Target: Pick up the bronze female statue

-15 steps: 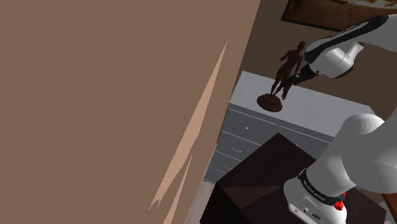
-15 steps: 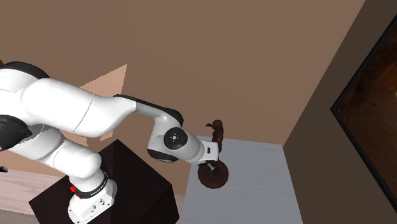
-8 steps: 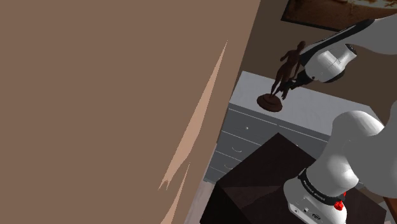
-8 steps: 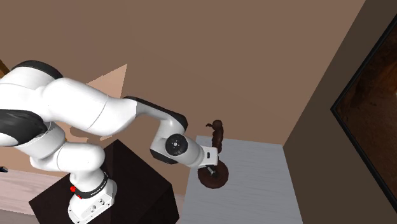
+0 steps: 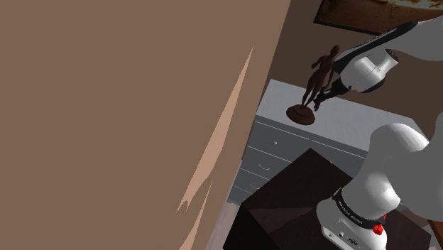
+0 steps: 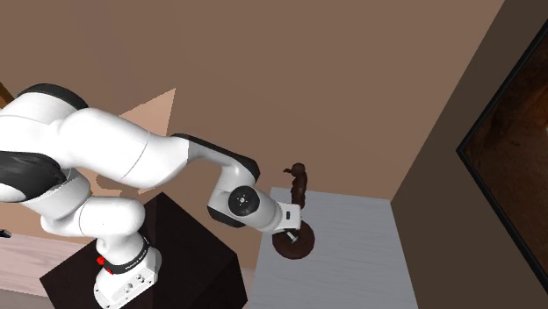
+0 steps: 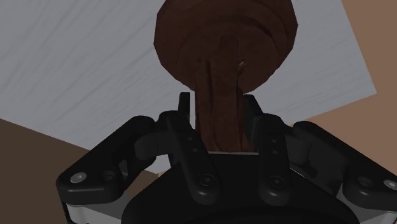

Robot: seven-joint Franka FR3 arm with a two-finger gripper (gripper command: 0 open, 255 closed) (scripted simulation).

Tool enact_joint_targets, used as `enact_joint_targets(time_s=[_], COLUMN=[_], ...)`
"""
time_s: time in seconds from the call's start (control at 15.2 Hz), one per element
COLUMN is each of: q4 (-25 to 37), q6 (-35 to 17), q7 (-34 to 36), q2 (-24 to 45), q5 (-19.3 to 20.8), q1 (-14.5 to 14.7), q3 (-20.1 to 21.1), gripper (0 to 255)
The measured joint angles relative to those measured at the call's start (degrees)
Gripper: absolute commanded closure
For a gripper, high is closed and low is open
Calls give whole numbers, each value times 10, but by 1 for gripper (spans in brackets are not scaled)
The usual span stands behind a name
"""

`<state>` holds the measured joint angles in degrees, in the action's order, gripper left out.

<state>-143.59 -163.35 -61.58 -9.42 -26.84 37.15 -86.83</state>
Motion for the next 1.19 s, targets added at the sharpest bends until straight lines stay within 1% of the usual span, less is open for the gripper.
enact_joint_targets(time_s=[0.13,0.26,0.33,0.4,0.46,0.73,1.06,1.19], q4=[0,0,-2,0,-1,6,17,19], q6=[-1,9,13,19,24,51,87,97], q7=[0,7,17,29,46,101,155,171], q2=[0,1,-2,-4,-12,-35,-64,-74], q5=[0,6,17,29,49,114,176,193], q1=[2,-47,-85,-112,-148,-231,-298,-316], q3=[-2,47,84,111,145,221,285,303], gripper=[255,255,255,255,255,255,255,255])
